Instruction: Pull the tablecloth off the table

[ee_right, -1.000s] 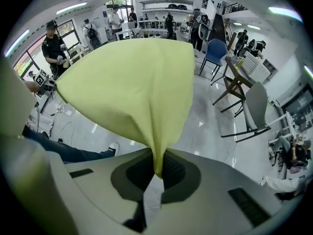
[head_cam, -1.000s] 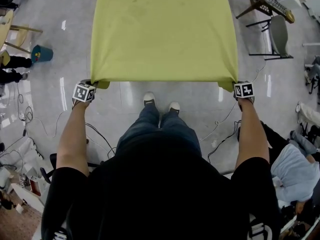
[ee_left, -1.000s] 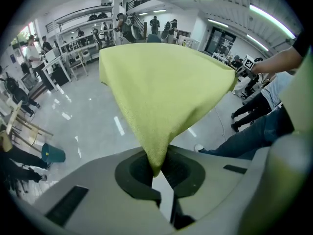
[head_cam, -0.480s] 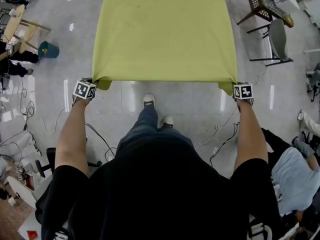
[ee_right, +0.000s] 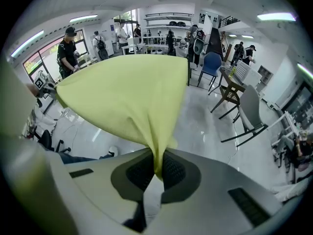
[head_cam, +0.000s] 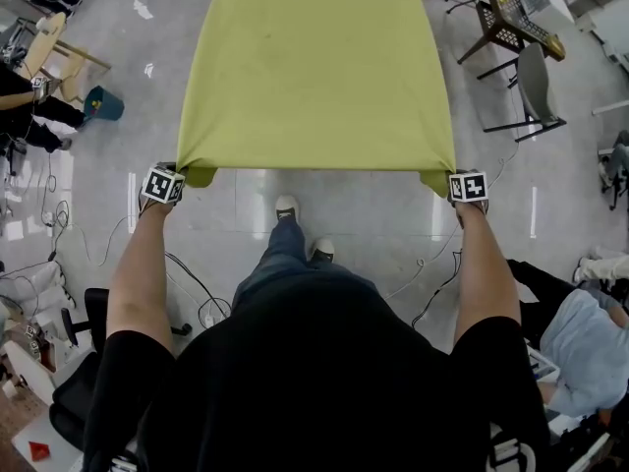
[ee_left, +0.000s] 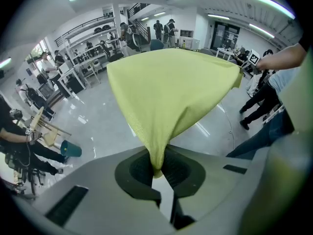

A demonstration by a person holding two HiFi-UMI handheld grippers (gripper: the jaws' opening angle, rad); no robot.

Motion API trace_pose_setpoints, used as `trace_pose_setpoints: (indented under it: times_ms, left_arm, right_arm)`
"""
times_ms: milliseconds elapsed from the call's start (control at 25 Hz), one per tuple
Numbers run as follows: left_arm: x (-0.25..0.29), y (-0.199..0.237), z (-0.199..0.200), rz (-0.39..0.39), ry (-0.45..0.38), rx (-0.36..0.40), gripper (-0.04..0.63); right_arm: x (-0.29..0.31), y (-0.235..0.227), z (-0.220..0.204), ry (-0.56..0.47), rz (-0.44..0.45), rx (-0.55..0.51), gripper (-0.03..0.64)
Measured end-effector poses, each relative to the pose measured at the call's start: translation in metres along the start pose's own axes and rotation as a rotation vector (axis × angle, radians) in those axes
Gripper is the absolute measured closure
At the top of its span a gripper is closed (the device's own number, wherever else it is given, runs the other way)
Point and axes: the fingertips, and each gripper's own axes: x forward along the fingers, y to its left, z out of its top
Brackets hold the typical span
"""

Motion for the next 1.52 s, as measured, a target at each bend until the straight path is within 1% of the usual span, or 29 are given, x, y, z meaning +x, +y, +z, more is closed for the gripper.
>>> trace_pose_setpoints:
  times_ms: [120, 320, 440, 640, 800, 1040, 1280, 1520]
  left_arm:
    - [-0.013, -0.017, -0.015, 0.009, -0.001, -0.006, 0.568]
    - [-0.040, -0.037, -0.041, 0.023, -0.008, -0.009, 0.568]
    - [-0.053, -0.045, -0.057, 0.024, -0.015, -0.002, 0.568]
    - [-0.065, -0.064, -0.074, 0.025, -0.018, 0.009, 0.568]
    - [-0.077, -0.071, -0.093, 0.024, -0.026, 0.013, 0.568]
    - [-0.102, -0.084, -0.126, 0.020, -0.048, 0.014, 0.568]
    - [-0.126, -0.111, -0.153, 0.012, -0.064, 0.009, 0.568]
    - [-0.155, -0.129, -0.196, 0.011, -0.083, 0.023, 0.568]
  right_arm:
    - [-0.013, 0.001, -0.016, -0.022, 0.025, 0.065, 0.594]
    - [-0.037, 0.014, -0.043, -0.013, 0.024, 0.018, 0.594]
    - [-0.050, 0.024, -0.057, -0.017, 0.023, 0.010, 0.594]
    - [-0.064, 0.026, -0.075, -0.033, 0.025, 0.033, 0.594]
    - [-0.080, 0.040, -0.094, -0.039, 0.015, 0.043, 0.594]
    - [-0.107, 0.066, -0.130, -0.048, 0.000, 0.046, 0.594]
    - [-0.133, 0.076, -0.168, -0.050, -0.015, 0.061, 0.594]
    - [-0.164, 0.102, -0.201, -0.083, -0.023, 0.069, 0.594]
